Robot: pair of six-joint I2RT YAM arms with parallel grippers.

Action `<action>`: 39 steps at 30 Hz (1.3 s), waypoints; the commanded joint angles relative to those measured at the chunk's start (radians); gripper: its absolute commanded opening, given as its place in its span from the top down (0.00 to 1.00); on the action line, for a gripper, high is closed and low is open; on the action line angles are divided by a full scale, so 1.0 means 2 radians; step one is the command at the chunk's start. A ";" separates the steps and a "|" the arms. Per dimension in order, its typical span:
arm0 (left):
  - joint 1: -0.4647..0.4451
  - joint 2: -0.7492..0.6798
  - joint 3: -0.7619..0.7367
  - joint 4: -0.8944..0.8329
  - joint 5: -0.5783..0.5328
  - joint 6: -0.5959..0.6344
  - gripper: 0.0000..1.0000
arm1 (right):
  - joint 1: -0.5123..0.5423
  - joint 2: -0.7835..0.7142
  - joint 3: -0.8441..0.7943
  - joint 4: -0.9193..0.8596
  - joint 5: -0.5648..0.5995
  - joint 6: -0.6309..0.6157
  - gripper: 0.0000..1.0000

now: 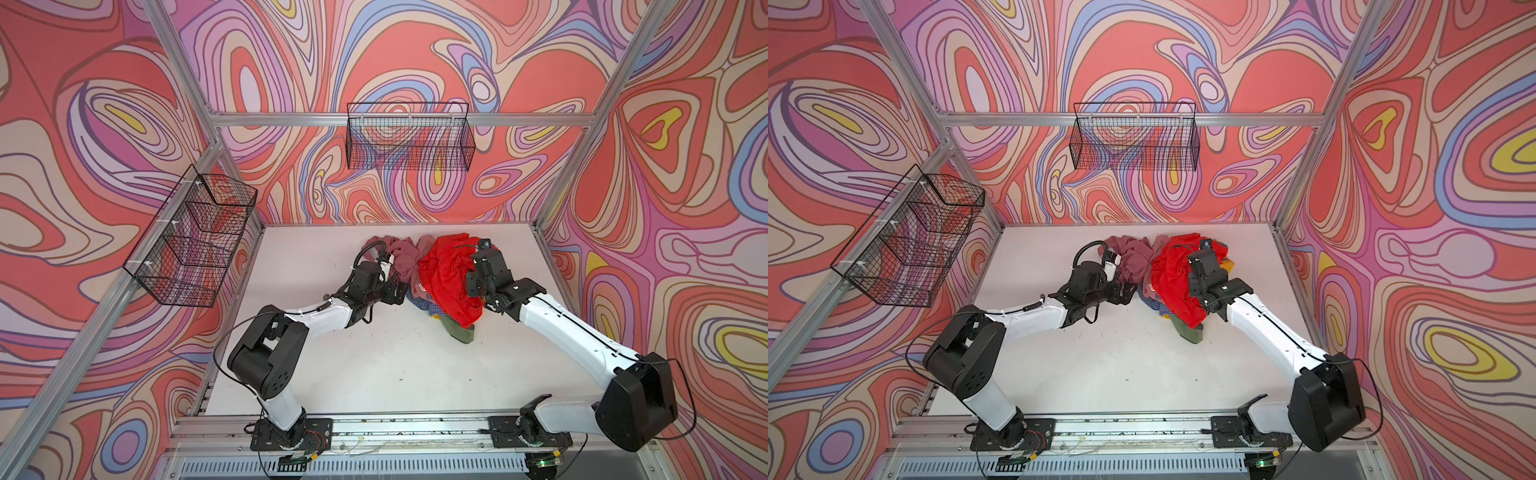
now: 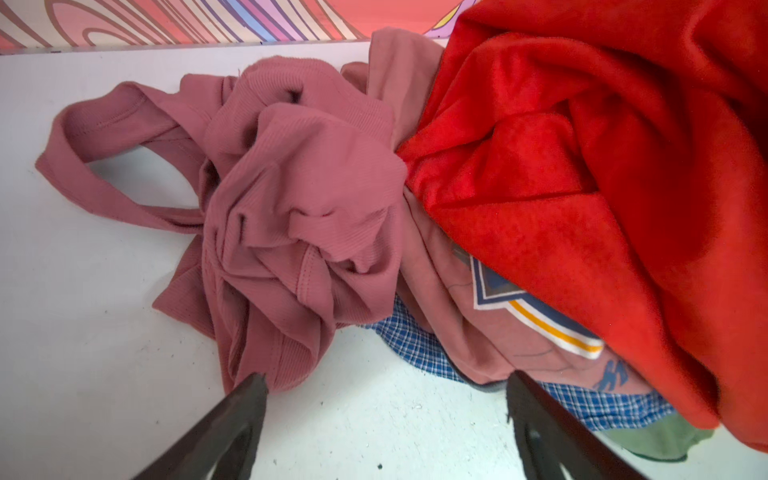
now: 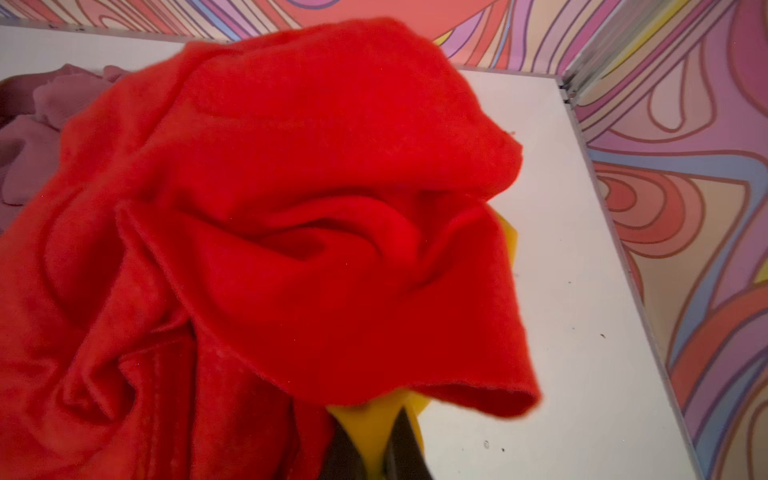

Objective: Pick out a specific cloth from the pile

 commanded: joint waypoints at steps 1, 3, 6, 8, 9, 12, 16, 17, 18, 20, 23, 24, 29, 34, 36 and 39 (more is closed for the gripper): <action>-0.009 -0.026 -0.019 0.015 -0.010 -0.008 0.08 | 0.020 0.029 0.016 0.039 -0.054 0.000 1.00; -0.022 -0.036 -0.022 0.014 -0.020 0.006 0.08 | 0.029 0.043 0.024 0.047 -0.061 -0.003 1.00; -0.034 -0.047 -0.024 0.012 -0.029 0.018 0.08 | 0.035 0.067 0.037 0.058 -0.068 -0.005 1.00; -0.036 -0.051 -0.026 0.013 -0.029 0.012 0.08 | 0.035 0.074 0.045 0.064 -0.067 -0.004 1.00; -0.036 -0.053 -0.026 0.013 -0.029 0.012 0.08 | 0.035 0.076 0.050 0.064 -0.062 -0.006 1.00; -0.038 -0.055 -0.030 0.012 -0.031 0.011 0.08 | 0.035 0.078 0.071 0.048 -0.034 -0.011 1.00; -0.041 -0.056 -0.033 0.013 -0.027 0.010 0.08 | 0.035 0.067 0.090 0.027 -0.004 -0.023 1.00; -0.042 -0.054 -0.033 0.014 -0.025 0.011 0.08 | 0.036 0.063 0.094 0.020 0.000 -0.025 1.00; -0.045 -0.053 -0.031 0.015 -0.021 0.014 0.08 | 0.035 0.059 0.099 0.016 0.000 -0.027 1.00; -0.052 -0.047 -0.021 0.013 -0.017 0.021 0.08 | 0.035 0.052 0.106 0.009 -0.002 -0.028 1.00; -0.067 -0.034 0.000 0.009 -0.015 0.032 0.07 | 0.036 0.048 0.112 -0.003 -0.006 -0.021 1.00; -0.071 -0.030 0.007 0.010 -0.013 0.033 0.07 | 0.036 0.048 0.112 -0.007 -0.007 -0.017 1.00; -0.092 0.000 0.046 0.013 -0.003 0.044 0.07 | 0.035 0.044 0.085 -0.007 -0.020 0.001 1.00; -0.101 0.060 0.113 -0.015 0.001 0.053 0.05 | 0.036 0.024 0.049 0.015 -0.044 0.024 1.00; -0.101 0.092 0.152 -0.042 0.004 0.052 0.06 | 0.035 0.016 0.038 0.022 -0.052 0.030 1.00; -0.103 0.142 0.217 -0.095 0.010 0.055 0.06 | 0.035 0.001 0.031 0.023 -0.056 0.035 1.00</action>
